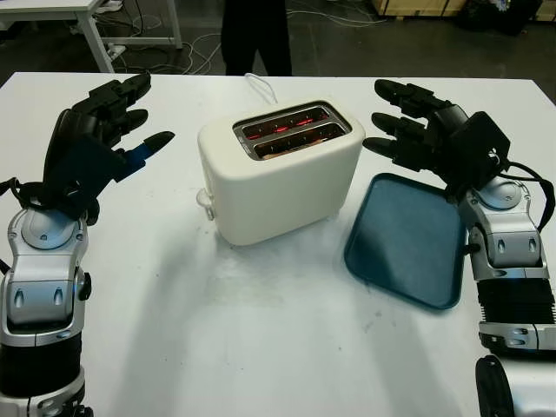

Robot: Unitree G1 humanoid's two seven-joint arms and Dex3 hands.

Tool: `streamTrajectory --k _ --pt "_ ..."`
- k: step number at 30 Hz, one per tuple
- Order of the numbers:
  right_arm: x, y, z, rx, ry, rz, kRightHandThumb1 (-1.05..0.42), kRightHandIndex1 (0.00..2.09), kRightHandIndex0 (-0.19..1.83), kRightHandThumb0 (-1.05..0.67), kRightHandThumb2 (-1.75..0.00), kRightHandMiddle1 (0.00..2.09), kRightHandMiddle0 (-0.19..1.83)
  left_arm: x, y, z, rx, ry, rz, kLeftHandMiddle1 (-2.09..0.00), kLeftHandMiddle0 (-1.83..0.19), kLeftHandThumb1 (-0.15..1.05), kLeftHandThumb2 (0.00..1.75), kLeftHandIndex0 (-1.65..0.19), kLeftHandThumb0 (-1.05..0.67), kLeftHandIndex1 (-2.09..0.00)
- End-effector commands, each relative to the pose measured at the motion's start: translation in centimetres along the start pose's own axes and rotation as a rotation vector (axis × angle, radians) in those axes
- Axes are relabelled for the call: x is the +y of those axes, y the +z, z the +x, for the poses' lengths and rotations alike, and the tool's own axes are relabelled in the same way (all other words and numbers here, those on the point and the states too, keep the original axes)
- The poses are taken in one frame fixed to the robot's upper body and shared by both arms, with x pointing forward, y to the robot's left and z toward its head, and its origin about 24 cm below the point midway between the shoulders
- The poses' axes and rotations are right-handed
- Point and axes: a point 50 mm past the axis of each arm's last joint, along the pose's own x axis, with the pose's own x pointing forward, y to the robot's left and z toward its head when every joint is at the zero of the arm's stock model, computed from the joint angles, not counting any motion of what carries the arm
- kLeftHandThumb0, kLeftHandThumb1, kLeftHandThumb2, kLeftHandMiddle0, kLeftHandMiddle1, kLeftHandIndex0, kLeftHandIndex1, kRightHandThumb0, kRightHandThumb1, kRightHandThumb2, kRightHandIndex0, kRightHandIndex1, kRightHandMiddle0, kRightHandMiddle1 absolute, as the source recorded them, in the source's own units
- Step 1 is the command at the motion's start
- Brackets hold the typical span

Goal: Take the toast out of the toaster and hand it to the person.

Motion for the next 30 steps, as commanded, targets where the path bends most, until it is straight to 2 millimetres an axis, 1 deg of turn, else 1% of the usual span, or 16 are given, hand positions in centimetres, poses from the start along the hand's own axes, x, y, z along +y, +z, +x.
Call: streamTrajectory --k 1,30 --pt "-0.11 0.43 0.13 -0.024 0.004 -0.001 -0.82 0.01 0.44 -0.32 0.00 0.00 0.40 0.17 -0.10 -0.12 -0.001 0.011 -0.007 -0.28 -0.41 0.92 0.11 -0.48 -0.63 0.00" --pt "-0.10 0.39 0.18 -0.025 0.003 -0.002 -0.83 0.00 0.43 -0.33 0.00 0.00 0.40 0.14 -0.03 -0.12 -0.004 0.011 -0.002 -0.27 -0.41 0.92 0.11 -0.48 -0.63 0.00"
